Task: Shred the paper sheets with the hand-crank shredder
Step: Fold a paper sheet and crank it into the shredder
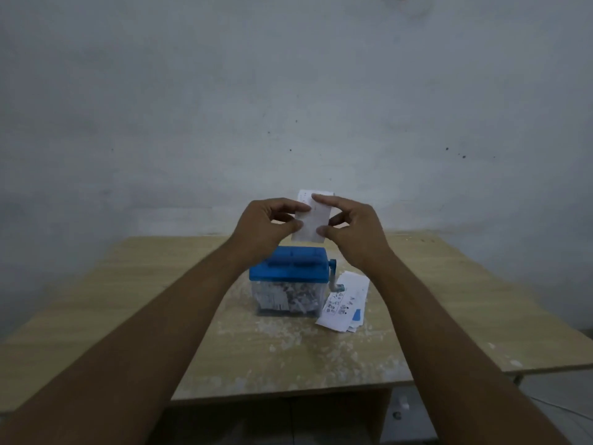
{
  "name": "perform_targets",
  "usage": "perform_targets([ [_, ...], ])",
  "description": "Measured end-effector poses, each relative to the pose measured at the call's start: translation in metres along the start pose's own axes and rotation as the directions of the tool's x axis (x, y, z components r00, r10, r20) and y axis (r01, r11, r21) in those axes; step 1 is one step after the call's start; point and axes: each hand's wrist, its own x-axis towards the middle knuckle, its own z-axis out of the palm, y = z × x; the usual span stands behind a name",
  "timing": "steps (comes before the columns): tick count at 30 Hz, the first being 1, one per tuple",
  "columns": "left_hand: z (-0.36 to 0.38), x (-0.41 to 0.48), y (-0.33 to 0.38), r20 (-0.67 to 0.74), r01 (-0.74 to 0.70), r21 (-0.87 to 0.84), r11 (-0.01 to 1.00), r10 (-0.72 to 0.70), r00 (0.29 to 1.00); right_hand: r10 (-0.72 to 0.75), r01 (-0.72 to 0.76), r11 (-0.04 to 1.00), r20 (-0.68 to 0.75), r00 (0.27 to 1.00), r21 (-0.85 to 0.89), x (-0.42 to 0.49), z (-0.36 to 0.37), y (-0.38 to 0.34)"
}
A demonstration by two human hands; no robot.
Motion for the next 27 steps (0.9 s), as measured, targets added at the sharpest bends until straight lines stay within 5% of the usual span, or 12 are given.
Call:
perform_targets([
  [16,0.000,-0.001,-0.070,-0.059,0.124,0.097,0.988,-0.119,0.991,0.090,-0.086,0.995,0.083,0.992,-0.045,0.016,0.055,0.055],
  [27,0.011,0.001,-0.099,0.020,0.100,0.136,0.986,-0.103,0.994,0.106,-0.105,0.994,0.031,0.994,-0.017,0.014,0.068,0.083],
])
